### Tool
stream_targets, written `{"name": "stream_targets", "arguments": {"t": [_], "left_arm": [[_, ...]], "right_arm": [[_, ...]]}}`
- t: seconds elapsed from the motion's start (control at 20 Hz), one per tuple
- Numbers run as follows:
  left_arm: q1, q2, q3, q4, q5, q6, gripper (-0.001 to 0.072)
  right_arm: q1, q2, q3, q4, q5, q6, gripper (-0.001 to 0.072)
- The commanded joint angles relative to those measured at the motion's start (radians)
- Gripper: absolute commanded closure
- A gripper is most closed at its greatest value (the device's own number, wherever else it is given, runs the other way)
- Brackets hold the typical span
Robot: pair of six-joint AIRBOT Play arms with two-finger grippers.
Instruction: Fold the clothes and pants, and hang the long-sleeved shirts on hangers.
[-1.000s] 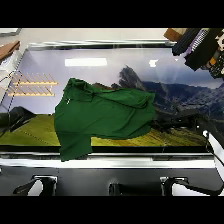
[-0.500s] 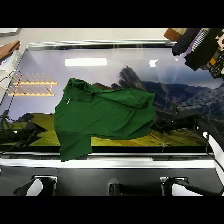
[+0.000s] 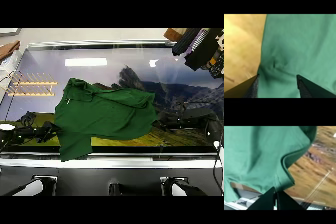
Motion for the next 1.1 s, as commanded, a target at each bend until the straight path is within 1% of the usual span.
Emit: {"name": "stream_targets", "arguments": {"t": [0.0,0.1,0.35,0.6,0.85,1.05], "left_arm": [[-0.006,-0.045,0.018,-0.014,0.069,0.048,0.0206],[0.01,-0.045,0.044,0.012,0.051,0.048,0.0206],[0.024,-0.043,0.131,0.038,-0.066,0.067,0.0206],[0.023,-0.056,0.133,0.038,-0.057,0.07,0.0207],[0.023,-0.121,0.131,0.038,-0.069,0.07,0.0207],[0.015,-0.14,0.13,0.036,-0.067,0.07,0.0208]], "right_arm": [[0.001,0.064,0.001,0.003,-0.03,0.029,0.0684],[0.001,0.085,0.001,0.002,-0.031,0.037,0.0684],[0.001,0.101,0.001,-0.005,-0.041,0.062,0.0684],[0.001,0.101,0.001,-0.006,-0.042,0.066,0.0684],[0.0,0.101,0.001,-0.005,-0.042,0.069,0.0684],[0.001,0.101,0.001,-0.005,-0.042,0.069,0.0684]]}}
